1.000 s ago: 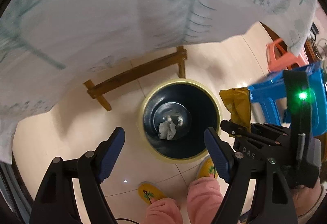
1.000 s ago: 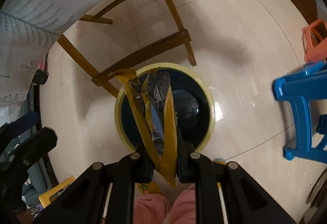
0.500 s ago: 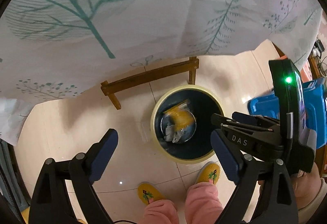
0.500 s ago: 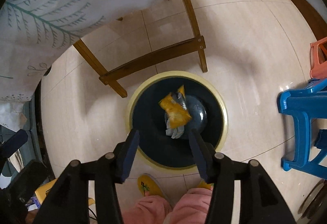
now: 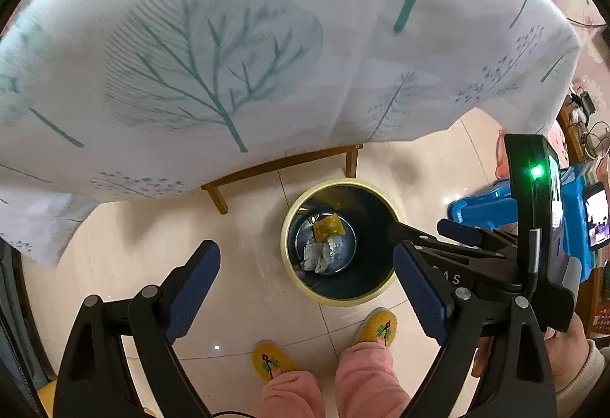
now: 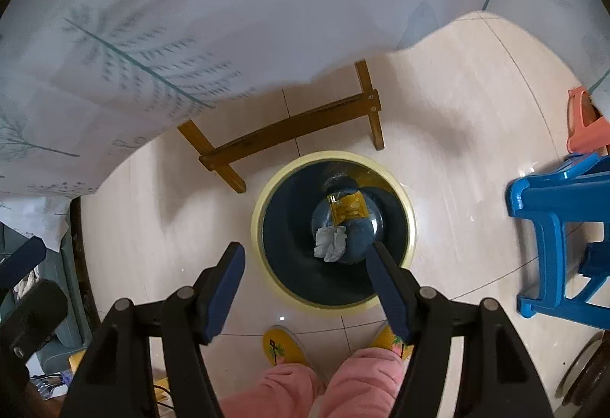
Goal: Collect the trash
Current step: 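Open both tools to drop the bag and tissue into the bin, then move both tools back toward the table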
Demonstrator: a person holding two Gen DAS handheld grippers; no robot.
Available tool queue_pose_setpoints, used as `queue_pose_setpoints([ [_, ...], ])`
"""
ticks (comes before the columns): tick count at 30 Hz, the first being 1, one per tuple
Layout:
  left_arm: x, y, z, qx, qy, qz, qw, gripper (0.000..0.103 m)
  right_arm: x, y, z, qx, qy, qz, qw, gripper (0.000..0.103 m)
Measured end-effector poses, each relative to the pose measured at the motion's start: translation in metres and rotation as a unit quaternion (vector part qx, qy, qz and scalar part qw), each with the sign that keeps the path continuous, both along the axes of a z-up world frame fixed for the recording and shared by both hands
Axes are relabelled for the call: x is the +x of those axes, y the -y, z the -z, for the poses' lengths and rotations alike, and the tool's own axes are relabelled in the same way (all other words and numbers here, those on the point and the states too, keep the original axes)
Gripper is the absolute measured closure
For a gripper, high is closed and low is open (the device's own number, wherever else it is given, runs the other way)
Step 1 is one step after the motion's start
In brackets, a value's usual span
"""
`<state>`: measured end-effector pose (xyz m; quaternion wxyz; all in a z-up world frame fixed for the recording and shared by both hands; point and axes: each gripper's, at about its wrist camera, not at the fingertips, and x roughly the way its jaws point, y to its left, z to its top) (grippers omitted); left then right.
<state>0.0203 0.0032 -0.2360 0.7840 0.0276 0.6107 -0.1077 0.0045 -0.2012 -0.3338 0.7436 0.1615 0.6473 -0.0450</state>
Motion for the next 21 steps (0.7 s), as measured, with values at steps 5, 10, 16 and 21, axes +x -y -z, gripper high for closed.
queue_pose_setpoints([
  [5,0.000,-0.005,-0.024,-0.002,0.006,0.003,1.0000,0.012,-0.002,-0.003,-0.025,-0.003,0.010,0.004,1.000,0.028],
  [10,-0.002,-0.010,-0.049,-0.005,0.006,0.003,1.0000,0.012,-0.007,-0.001,-0.053,0.006,0.019,0.018,1.000,0.027],
  [16,-0.007,-0.014,-0.089,-0.015,0.018,0.007,0.9997,0.012,-0.015,0.006,-0.099,0.029,0.047,0.032,0.998,0.027],
  [21,-0.010,-0.023,-0.117,-0.021,0.031,0.000,0.9993,0.012,-0.021,0.009,-0.126,0.037,0.058,0.035,0.997,0.027],
])
